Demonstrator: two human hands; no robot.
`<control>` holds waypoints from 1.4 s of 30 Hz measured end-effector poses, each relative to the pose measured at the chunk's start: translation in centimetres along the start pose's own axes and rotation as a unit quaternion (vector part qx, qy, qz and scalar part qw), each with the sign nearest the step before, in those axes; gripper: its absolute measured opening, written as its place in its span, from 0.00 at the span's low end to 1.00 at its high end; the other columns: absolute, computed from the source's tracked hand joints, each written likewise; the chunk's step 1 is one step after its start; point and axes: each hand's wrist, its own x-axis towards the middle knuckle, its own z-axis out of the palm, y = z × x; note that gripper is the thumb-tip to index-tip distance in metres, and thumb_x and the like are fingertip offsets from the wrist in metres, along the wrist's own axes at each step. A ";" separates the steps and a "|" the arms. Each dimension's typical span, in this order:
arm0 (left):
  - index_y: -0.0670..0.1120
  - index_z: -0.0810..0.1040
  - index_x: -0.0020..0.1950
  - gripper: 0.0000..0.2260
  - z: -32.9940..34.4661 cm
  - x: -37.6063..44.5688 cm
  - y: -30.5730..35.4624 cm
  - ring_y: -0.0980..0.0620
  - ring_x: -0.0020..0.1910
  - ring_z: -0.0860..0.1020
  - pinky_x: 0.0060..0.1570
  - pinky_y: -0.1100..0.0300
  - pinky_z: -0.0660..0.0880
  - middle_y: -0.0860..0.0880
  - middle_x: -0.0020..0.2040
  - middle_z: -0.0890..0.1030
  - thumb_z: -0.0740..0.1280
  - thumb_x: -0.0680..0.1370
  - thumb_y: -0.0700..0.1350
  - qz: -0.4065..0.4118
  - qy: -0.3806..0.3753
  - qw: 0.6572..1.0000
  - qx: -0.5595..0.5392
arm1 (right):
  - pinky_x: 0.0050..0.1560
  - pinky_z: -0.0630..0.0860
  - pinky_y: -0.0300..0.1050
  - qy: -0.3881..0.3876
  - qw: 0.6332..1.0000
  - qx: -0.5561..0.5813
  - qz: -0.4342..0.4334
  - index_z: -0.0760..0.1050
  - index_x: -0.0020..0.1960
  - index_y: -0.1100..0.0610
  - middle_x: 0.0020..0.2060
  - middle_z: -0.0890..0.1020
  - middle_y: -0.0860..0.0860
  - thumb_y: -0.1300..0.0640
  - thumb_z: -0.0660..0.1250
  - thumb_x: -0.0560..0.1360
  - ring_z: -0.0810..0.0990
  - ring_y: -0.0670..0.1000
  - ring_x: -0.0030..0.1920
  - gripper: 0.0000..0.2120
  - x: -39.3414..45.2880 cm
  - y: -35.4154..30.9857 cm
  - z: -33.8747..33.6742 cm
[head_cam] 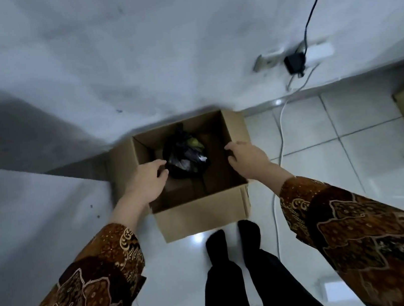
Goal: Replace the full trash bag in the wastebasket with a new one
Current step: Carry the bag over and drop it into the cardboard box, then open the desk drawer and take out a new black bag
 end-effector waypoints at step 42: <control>0.50 0.78 0.58 0.11 3.6 -65.2 -36.7 0.56 0.45 0.76 0.34 0.70 0.67 0.52 0.49 0.81 0.59 0.80 0.49 -0.129 0.383 0.894 -0.195 | 0.46 0.73 0.44 0.098 0.923 0.009 -0.372 0.76 0.57 0.55 0.49 0.79 0.52 0.59 0.61 0.78 0.77 0.52 0.49 0.10 -46.1 -40.2 25.5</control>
